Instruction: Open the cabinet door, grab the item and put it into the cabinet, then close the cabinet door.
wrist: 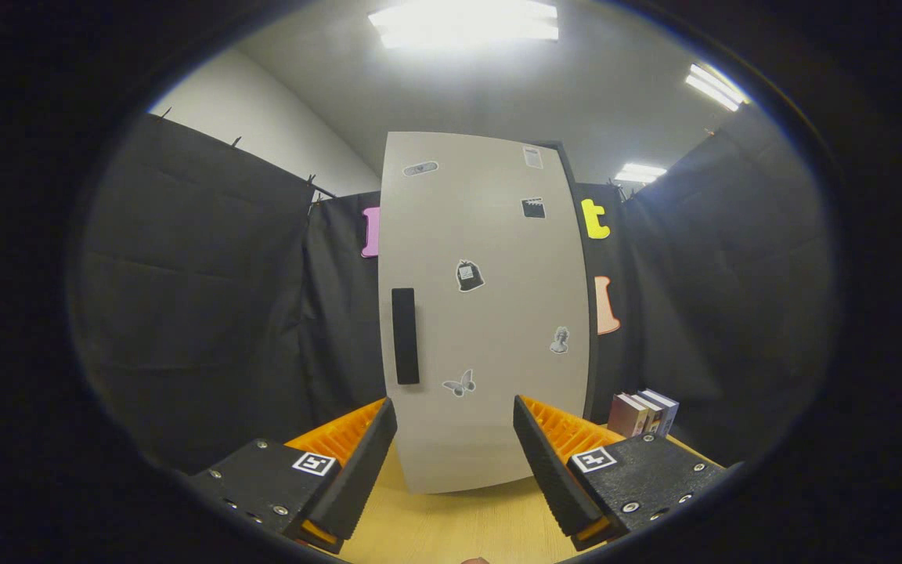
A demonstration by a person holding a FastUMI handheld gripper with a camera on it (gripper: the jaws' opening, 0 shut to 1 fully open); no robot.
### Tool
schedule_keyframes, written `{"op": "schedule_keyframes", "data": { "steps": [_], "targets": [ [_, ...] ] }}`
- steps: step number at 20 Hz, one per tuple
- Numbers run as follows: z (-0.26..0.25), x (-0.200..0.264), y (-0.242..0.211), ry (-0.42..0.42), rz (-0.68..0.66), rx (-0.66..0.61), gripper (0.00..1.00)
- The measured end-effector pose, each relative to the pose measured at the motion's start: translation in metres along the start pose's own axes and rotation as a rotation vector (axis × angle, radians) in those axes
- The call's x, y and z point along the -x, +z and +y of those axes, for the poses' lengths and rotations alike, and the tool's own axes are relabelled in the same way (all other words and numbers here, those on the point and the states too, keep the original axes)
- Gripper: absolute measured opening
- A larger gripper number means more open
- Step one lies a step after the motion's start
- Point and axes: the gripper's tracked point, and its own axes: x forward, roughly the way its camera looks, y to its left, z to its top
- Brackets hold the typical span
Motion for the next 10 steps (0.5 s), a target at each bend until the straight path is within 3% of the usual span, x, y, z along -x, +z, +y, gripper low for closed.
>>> {"op": "schedule_keyframes", "data": {
  "steps": [10],
  "targets": [
    [-0.012, 0.045, -0.038, -0.058, -0.008, -0.029, 0.93]
  ]
}}
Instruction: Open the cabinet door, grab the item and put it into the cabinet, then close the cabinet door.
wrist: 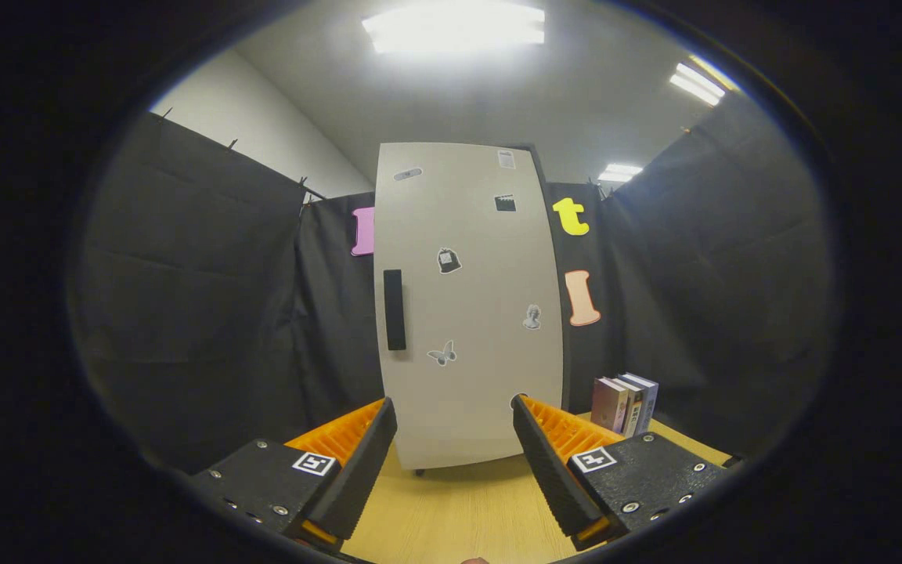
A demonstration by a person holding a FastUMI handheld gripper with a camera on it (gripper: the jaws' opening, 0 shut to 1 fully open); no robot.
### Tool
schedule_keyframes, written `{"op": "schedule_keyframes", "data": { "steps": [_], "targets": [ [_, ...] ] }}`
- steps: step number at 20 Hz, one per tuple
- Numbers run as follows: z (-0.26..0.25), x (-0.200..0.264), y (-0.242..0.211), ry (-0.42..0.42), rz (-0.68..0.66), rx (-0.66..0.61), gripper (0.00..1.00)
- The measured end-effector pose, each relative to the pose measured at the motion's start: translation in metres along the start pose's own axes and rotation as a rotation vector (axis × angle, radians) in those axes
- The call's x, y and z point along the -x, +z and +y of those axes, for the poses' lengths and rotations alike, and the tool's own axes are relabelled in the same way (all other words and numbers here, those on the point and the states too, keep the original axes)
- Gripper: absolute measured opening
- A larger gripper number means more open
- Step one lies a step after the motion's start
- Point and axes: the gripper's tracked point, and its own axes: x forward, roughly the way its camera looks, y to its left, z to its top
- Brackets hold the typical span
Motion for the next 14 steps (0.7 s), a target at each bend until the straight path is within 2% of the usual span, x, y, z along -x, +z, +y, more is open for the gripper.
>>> {"op": "schedule_keyframes", "data": {
  "steps": [14],
  "targets": [
    [-0.009, 0.002, -0.012, -0.036, 0.010, -0.003, 0.93]
  ]
}}
